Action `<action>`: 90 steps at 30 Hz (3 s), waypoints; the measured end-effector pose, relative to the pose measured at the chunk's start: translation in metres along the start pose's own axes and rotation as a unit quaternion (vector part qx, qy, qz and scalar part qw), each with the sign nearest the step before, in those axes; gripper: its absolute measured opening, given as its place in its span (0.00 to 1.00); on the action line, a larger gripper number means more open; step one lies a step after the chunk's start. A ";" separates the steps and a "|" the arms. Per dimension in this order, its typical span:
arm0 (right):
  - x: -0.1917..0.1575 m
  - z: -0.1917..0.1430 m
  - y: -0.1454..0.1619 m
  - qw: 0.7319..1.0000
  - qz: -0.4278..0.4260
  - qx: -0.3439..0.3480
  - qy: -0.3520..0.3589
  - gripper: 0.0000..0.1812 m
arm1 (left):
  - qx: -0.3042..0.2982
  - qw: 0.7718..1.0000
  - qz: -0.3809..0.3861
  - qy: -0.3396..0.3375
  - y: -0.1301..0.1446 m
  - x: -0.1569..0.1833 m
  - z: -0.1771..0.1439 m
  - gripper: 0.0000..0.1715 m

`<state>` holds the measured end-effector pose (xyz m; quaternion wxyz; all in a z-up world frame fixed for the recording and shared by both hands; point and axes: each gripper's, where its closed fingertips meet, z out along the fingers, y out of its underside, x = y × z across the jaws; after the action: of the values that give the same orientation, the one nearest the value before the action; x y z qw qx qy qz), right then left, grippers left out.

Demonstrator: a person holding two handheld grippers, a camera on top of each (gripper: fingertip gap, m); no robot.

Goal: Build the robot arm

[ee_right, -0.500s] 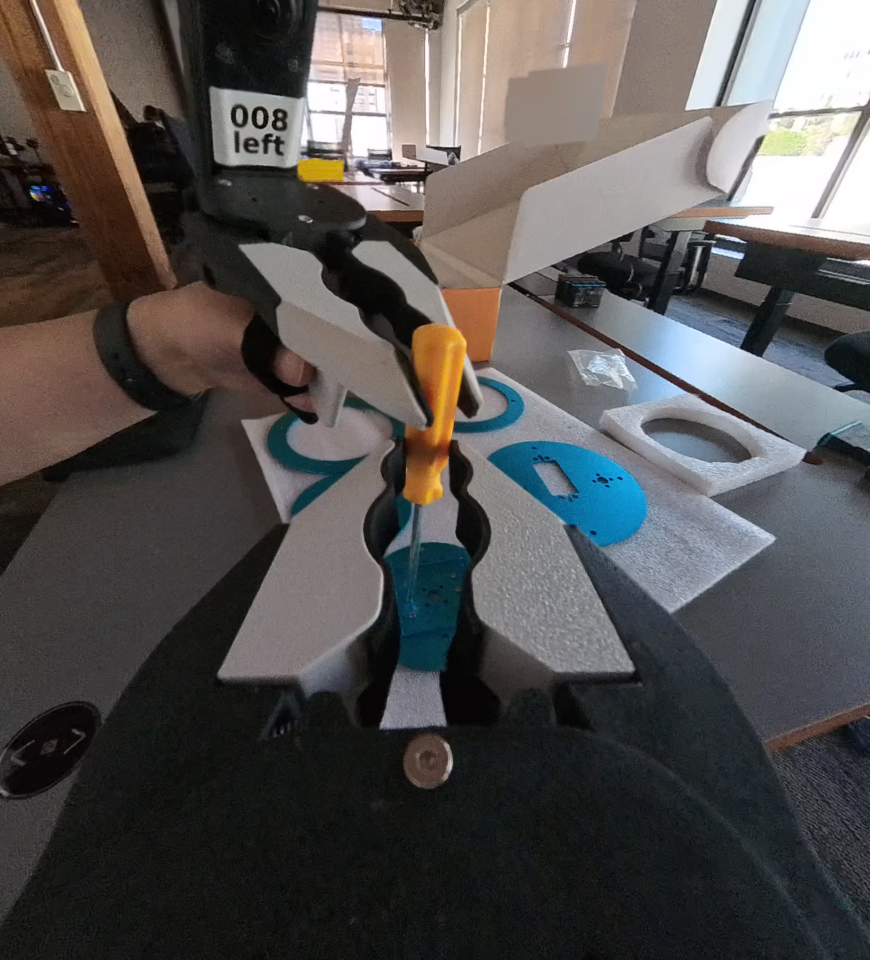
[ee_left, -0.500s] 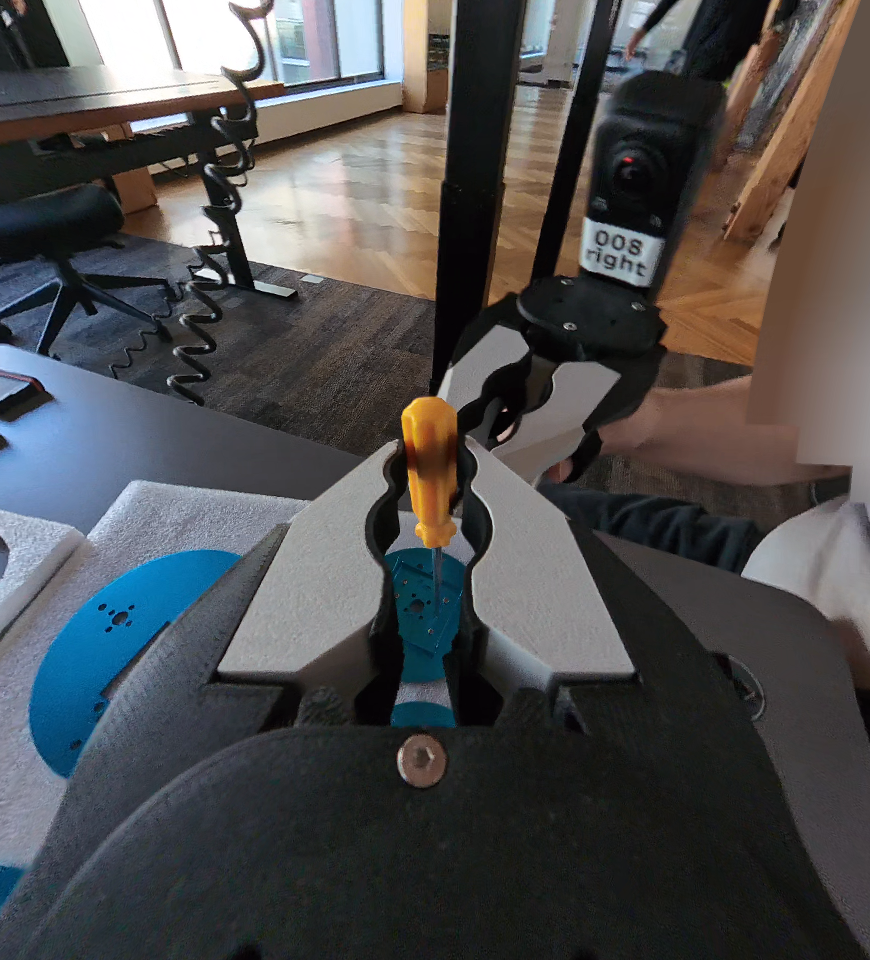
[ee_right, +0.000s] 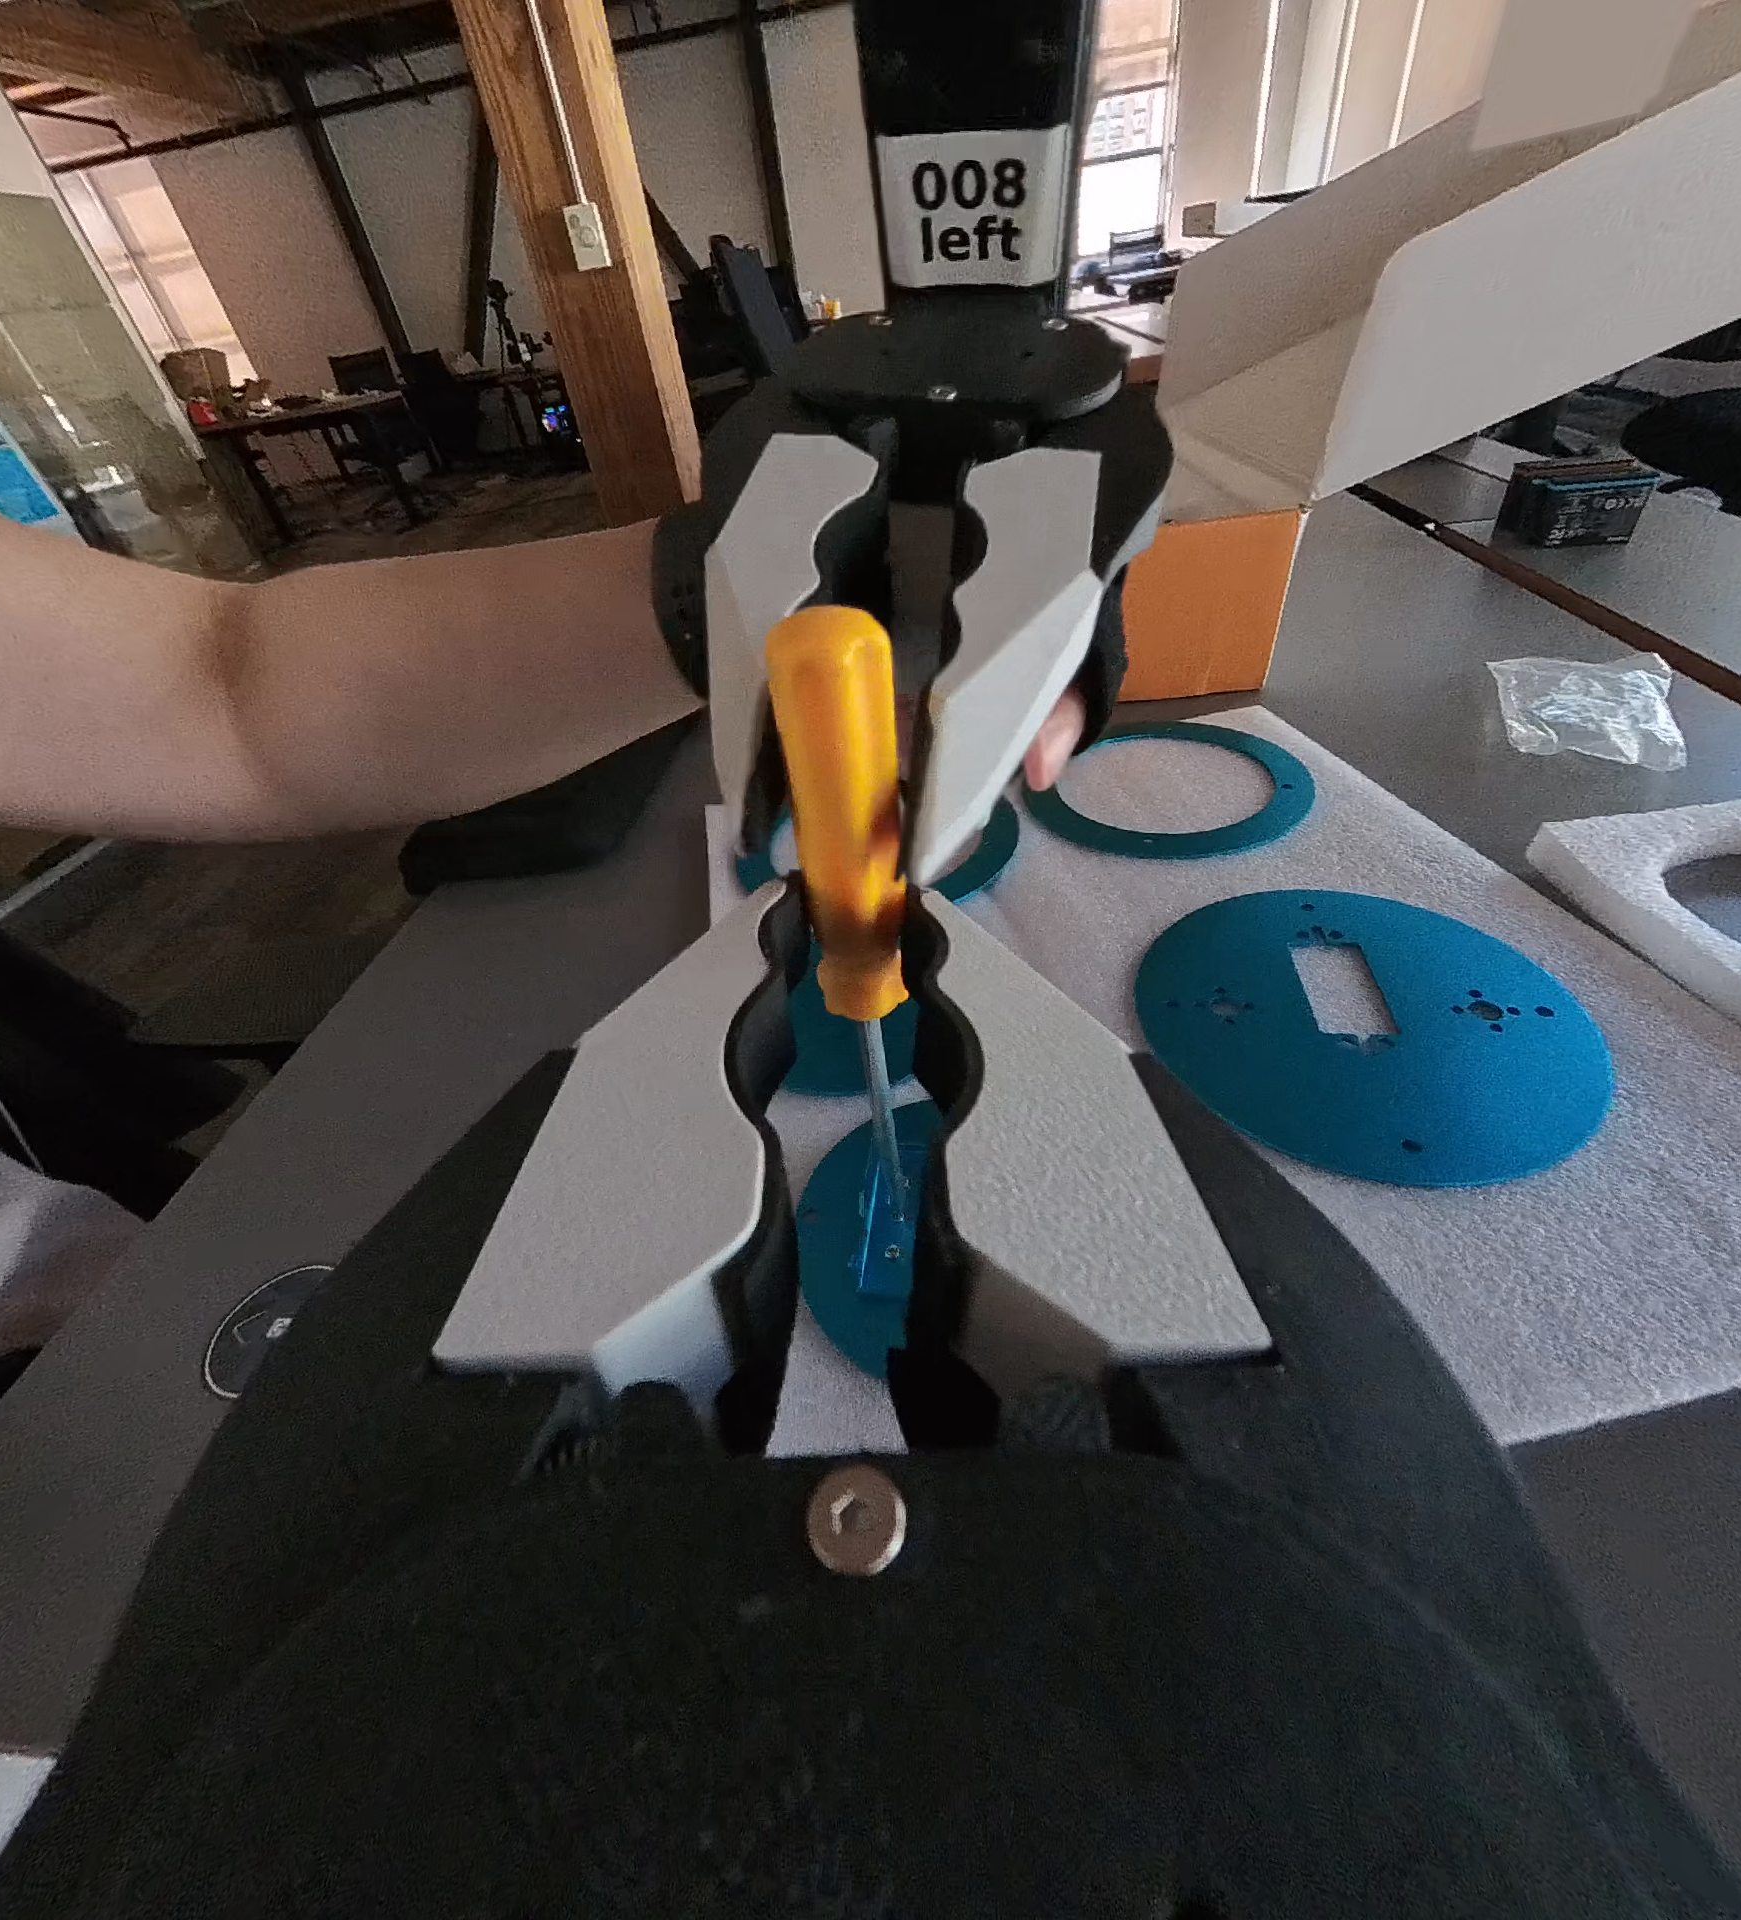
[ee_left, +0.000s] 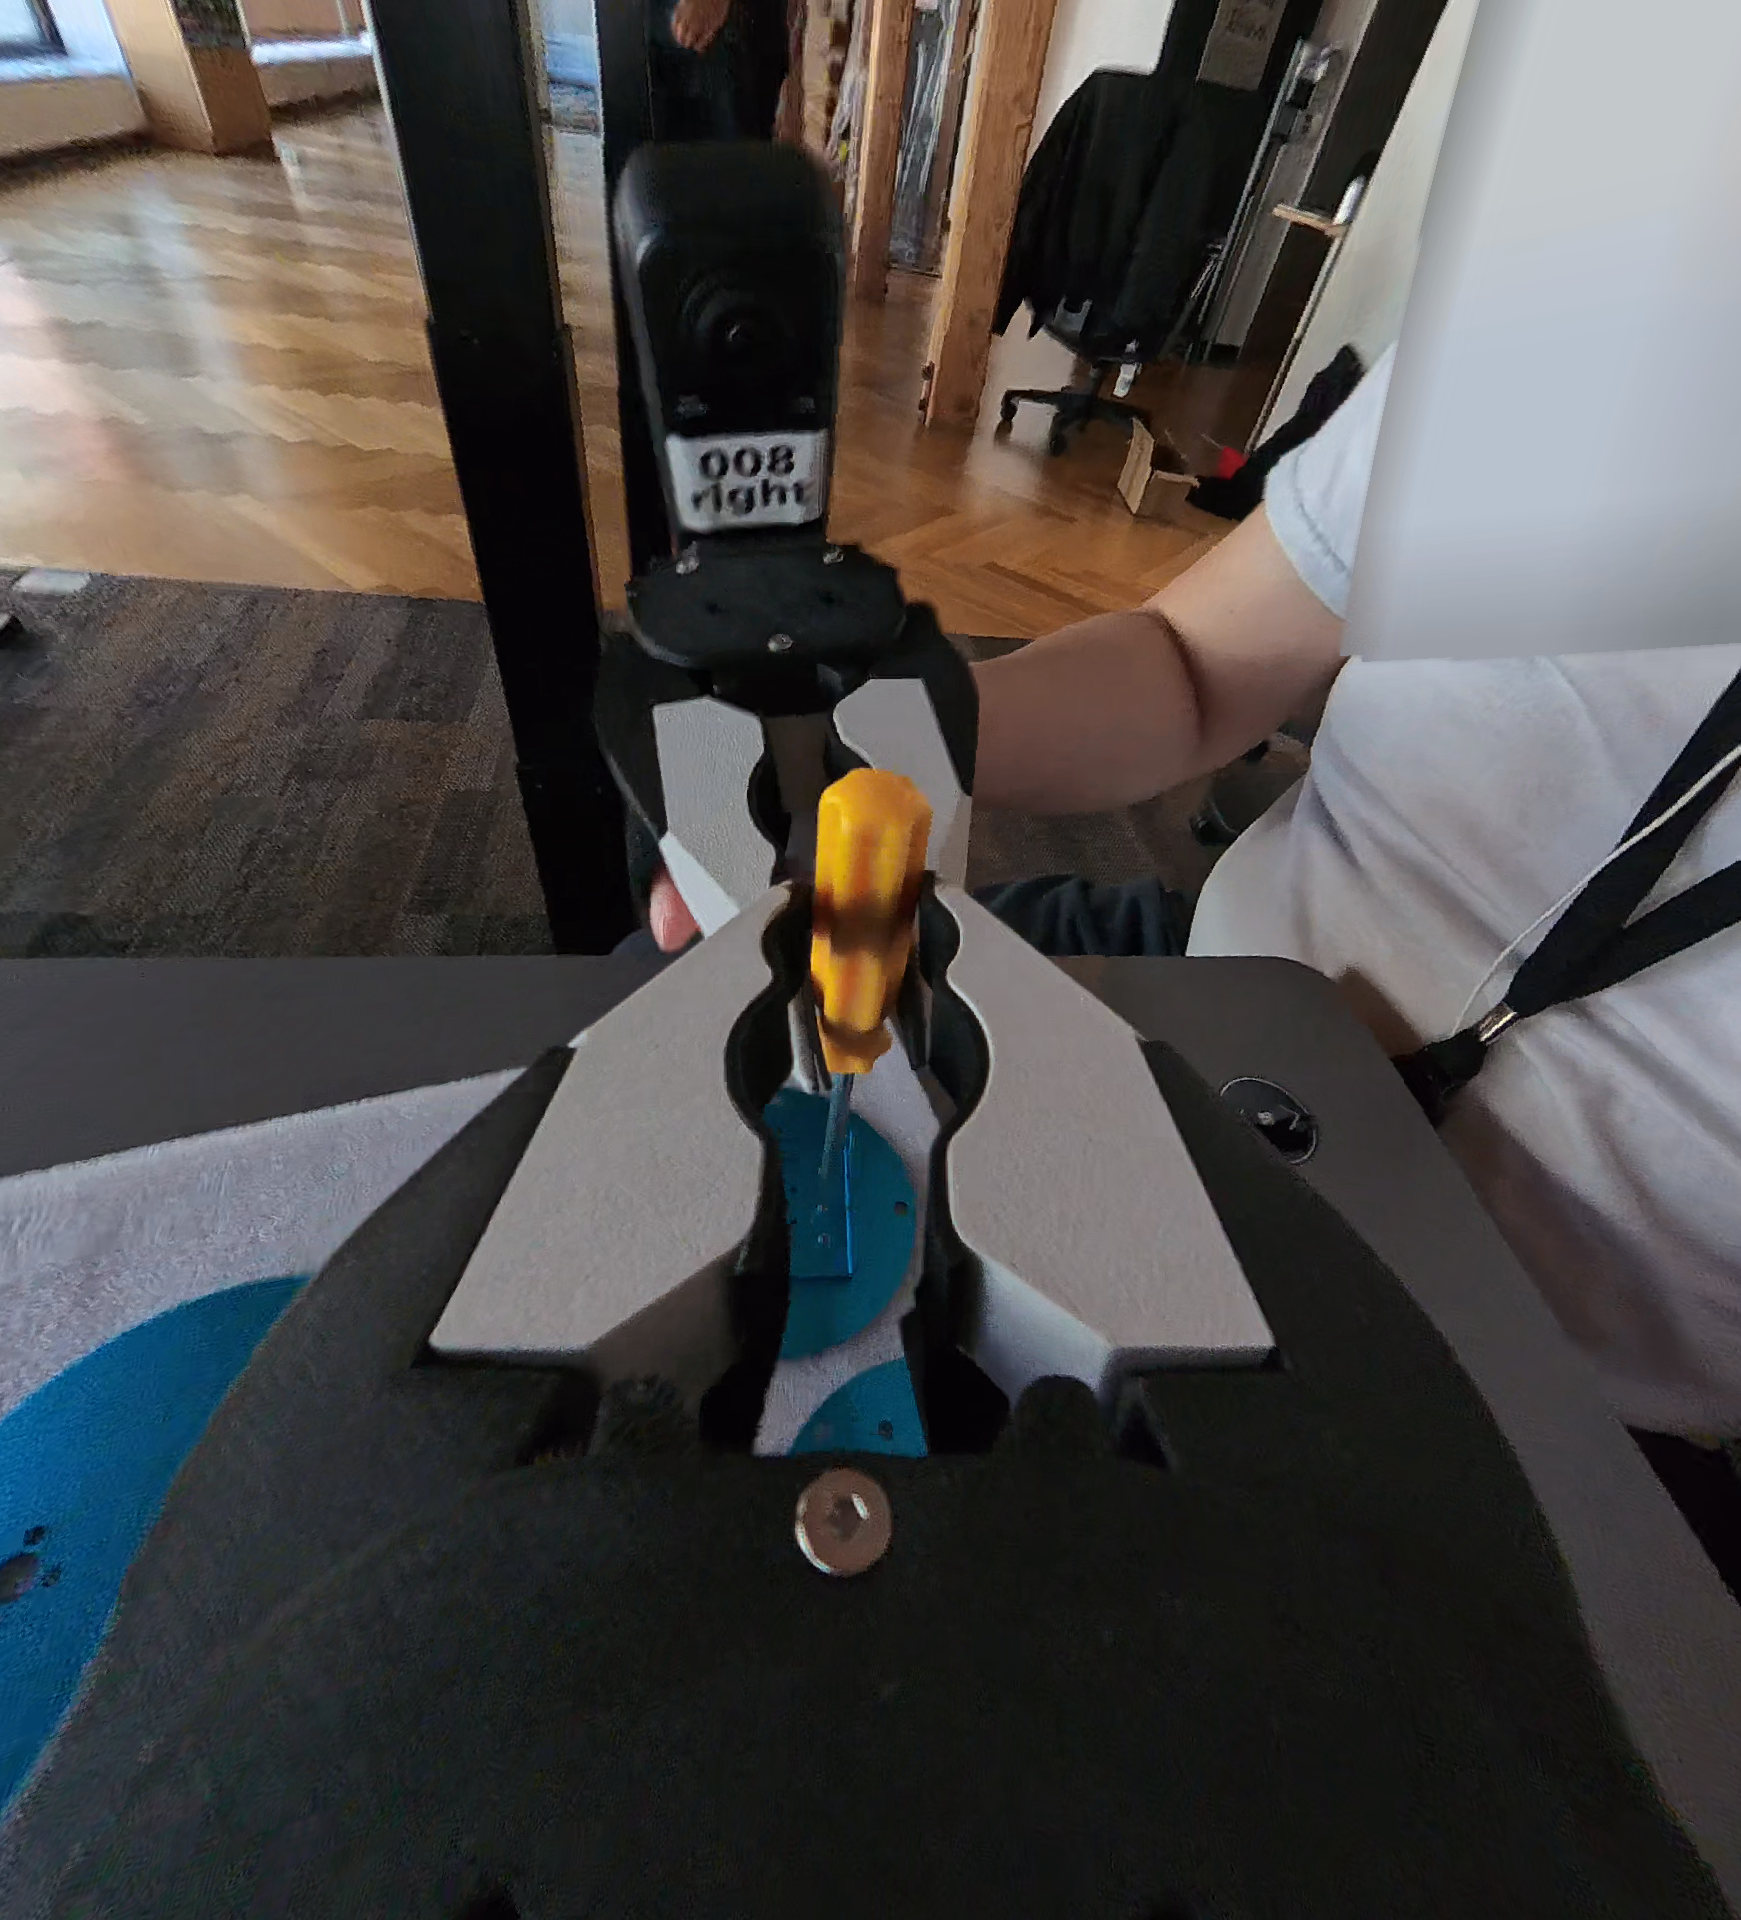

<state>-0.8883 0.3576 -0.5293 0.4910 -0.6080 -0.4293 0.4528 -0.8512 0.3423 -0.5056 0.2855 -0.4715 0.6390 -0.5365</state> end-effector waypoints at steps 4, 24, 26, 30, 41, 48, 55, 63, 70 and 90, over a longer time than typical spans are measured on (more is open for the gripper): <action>0.004 0.002 0.000 0.999 -0.016 -0.007 0.041 0.09 | -0.012 0.993 -0.019 -0.113 0.005 -0.011 -0.002 0.30; 0.006 0.004 -0.001 0.999 0.014 -0.028 -0.016 0.09 | -0.001 1.000 0.021 0.009 0.000 -0.006 -0.012 0.09; 0.007 0.001 -0.001 1.000 -0.002 -0.022 0.005 0.09 | -0.003 1.000 0.000 0.005 0.002 -0.007 -0.009 0.09; 0.005 0.002 -0.001 0.997 -0.028 0.002 0.076 0.09 | -0.034 0.997 -0.034 -0.058 0.013 -0.007 -0.002 0.28; 0.010 -0.006 -0.001 0.966 -0.123 0.008 0.229 0.09 | -0.051 0.968 0.032 -0.245 -0.008 -0.011 -0.004 0.12; 0.005 -0.004 0.001 0.987 -0.084 -0.002 0.136 0.16 | -0.057 0.989 0.054 -0.127 -0.004 0.004 0.003 0.09; 0.005 0.006 0.004 0.997 -0.053 -0.048 0.041 0.09 | -0.029 0.998 0.042 -0.026 -0.004 -0.003 -0.005 0.10; 0.013 0.000 0.003 0.978 -0.092 -0.016 0.186 0.08 | -0.011 0.990 0.001 -0.140 -0.002 -0.017 -0.002 0.18; 0.021 -0.006 0.002 0.949 -0.120 -0.014 0.291 0.08 | -0.054 0.963 -0.009 -0.263 -0.001 -0.026 -0.004 0.21; 0.021 0.005 0.007 0.990 -0.029 -0.019 0.134 0.09 | -0.061 0.994 -0.015 -0.090 0.006 -0.017 0.002 0.21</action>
<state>-0.8881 0.3782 -0.5398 0.5454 -0.6594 -0.3861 0.3444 -0.8452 0.3566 -0.5140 0.3043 -0.5445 0.6350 -0.4558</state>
